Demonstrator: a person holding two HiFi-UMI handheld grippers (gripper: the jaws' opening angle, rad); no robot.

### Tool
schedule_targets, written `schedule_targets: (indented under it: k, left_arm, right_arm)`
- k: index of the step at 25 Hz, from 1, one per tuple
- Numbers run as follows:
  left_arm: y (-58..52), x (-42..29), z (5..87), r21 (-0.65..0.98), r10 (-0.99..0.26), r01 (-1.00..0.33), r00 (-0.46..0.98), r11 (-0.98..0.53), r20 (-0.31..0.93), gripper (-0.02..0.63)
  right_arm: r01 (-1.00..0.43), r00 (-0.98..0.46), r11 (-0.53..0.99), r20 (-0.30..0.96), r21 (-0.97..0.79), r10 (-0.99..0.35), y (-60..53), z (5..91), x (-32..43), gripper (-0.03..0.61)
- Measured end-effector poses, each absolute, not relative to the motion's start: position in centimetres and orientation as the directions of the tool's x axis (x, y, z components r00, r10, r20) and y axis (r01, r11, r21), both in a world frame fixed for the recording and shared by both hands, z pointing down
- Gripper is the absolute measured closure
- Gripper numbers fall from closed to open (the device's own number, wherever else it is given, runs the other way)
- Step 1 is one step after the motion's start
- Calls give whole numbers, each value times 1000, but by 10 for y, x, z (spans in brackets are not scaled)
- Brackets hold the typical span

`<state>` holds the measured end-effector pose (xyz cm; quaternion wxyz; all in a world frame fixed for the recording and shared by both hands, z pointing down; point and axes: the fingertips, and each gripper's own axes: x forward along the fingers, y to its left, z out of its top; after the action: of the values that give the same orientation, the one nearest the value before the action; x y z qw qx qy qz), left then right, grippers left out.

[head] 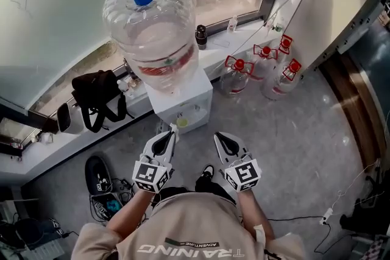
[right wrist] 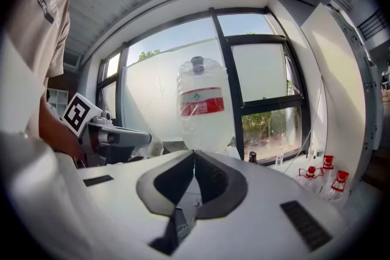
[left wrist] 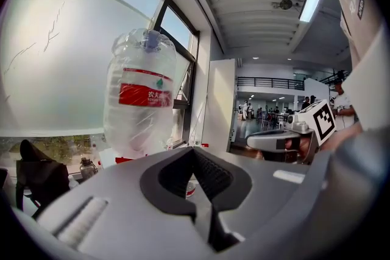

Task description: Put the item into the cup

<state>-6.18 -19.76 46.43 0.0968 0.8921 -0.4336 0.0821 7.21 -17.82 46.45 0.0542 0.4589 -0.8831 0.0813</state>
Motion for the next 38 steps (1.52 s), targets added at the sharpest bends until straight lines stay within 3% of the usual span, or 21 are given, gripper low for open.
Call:
schedule_targets:
  k: [17, 38]
  left_arm:
    - [-228, -43, 496, 126, -720, -772, 629, -623, 293, 606]
    - [-252, -76, 726, 207, -627, -815, 556, -542, 547, 606]
  right_arm:
    - [-822, -569, 555, 231, -127, -789, -214, 508, 66, 568]
    - [-834, -548, 522, 372, -179, -749, -231, 702, 14, 568]
